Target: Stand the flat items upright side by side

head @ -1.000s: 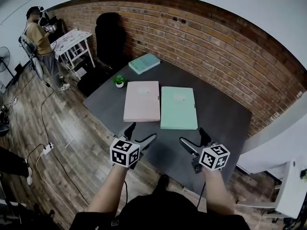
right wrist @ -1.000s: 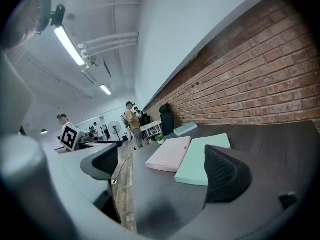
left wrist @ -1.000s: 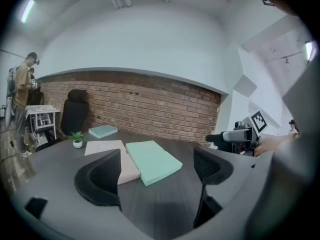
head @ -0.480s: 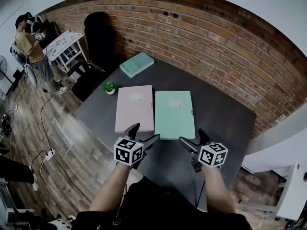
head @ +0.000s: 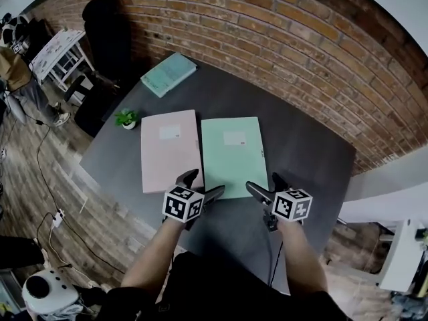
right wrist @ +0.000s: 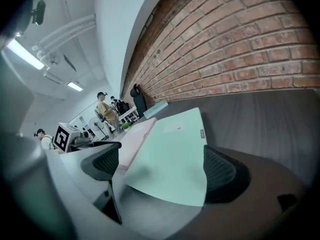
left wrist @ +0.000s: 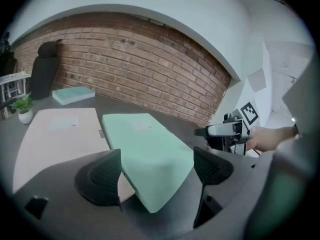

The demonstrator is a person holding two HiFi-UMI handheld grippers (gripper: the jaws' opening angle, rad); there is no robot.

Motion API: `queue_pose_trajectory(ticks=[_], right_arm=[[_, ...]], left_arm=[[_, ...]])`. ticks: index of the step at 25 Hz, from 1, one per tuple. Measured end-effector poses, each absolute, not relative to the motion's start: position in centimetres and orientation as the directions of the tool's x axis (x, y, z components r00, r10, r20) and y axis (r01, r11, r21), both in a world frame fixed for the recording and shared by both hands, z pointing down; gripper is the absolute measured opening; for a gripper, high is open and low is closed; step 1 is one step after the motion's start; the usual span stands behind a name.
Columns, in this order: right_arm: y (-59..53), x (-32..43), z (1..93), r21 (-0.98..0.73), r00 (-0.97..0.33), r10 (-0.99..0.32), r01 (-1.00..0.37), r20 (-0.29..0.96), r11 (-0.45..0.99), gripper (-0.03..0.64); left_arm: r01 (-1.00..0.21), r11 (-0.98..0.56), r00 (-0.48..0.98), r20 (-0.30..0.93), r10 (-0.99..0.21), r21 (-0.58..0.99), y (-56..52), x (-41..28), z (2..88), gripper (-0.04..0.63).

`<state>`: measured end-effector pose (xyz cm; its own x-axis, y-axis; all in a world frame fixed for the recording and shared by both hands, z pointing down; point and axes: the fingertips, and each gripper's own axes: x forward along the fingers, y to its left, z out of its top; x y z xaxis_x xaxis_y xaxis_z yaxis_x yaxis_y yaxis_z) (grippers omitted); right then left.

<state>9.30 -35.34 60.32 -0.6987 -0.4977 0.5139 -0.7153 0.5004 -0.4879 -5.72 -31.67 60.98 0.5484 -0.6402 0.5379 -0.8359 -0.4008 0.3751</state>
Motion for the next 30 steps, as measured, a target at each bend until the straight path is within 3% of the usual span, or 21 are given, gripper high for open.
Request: queue_pose_trajectory(ticks=[10, 21, 30], right_arm=[[-36.5, 10.4, 68.1, -0.439, -0.601, -0.421, -0.793, 0.679, 0.423, 0.505], [-34.0, 11.1, 70.4, -0.459, -0.595, -0.366, -0.795, 0.715, 0.397, 0.414], [-29.8, 15.9, 70.3, -0.487, -0.575, -0.383, -0.817, 0.723, 0.308, 0.403]], left_arm=[[-0.818, -0.402, 0.571, 0.665, -0.481, 0.411, -33.7, -4.3, 66.2, 0.471], [-0.867, -0.380, 0.473, 0.772, -0.425, 0.322, -33.8, -3.9, 68.3, 0.471], [-0.826, -0.454, 0.515, 0.773, -0.371, 0.333, -31.9, 0.9, 68.4, 0.471]])
